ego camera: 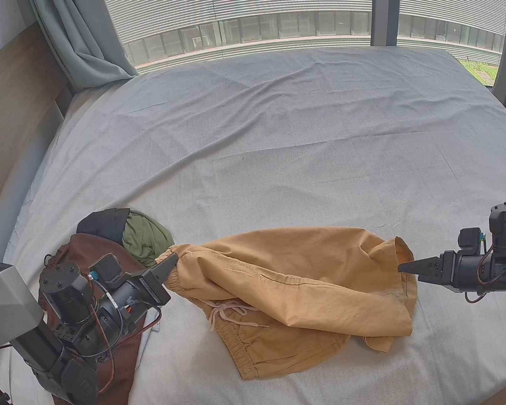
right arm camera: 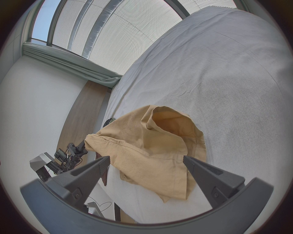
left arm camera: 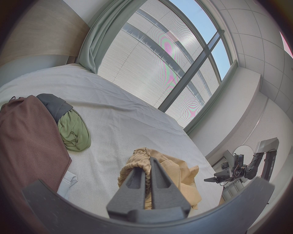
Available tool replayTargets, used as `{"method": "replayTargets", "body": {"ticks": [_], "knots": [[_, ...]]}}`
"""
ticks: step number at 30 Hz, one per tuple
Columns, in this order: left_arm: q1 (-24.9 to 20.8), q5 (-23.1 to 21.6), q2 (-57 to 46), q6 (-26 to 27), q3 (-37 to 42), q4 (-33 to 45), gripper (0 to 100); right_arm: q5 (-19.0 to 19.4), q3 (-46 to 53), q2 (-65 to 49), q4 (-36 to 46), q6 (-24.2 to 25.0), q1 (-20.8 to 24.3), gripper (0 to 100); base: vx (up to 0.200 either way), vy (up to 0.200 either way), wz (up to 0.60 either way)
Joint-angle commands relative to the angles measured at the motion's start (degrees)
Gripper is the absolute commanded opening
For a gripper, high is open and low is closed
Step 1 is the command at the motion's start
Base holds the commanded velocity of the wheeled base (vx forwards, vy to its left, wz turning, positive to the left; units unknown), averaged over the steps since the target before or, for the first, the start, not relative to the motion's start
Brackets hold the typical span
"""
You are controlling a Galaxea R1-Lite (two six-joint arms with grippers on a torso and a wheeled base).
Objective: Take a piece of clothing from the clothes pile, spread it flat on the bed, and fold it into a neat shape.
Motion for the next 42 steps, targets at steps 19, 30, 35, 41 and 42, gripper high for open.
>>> {"method": "replayTargets", "body": {"ticks": [19,30,35,41,42], "knots": [[-0.05,0.01,-0.02,-0.01,0.00,-0.17,0,-0.52,0.24,17.94,-15.53,4.38,1.81,100,0.000,0.000,0.00],[-0.05,0.01,-0.02,-0.01,0.00,-0.17,0,-0.52,0.51,20.48,-19.48,6.31,3.39,100,0.000,0.000,0.00],[-0.05,0.01,-0.02,-0.01,-0.26,-0.17,0,-0.34,0.95,20.31,-22.65,6.58,4.36,100,0.000,0.000,0.00],[-0.05,0.01,0.07,-0.01,-0.26,-0.17,0,-0.43,2.09,19.52,-25.28,6.58,4.97,100,0.000,0.000,0.00],[-0.05,0.01,0.07,-0.01,-0.26,-0.17,0,-0.43,2.18,19.43,-25.28,6.58,4.97,100,0.000,0.000,0.00]]}}
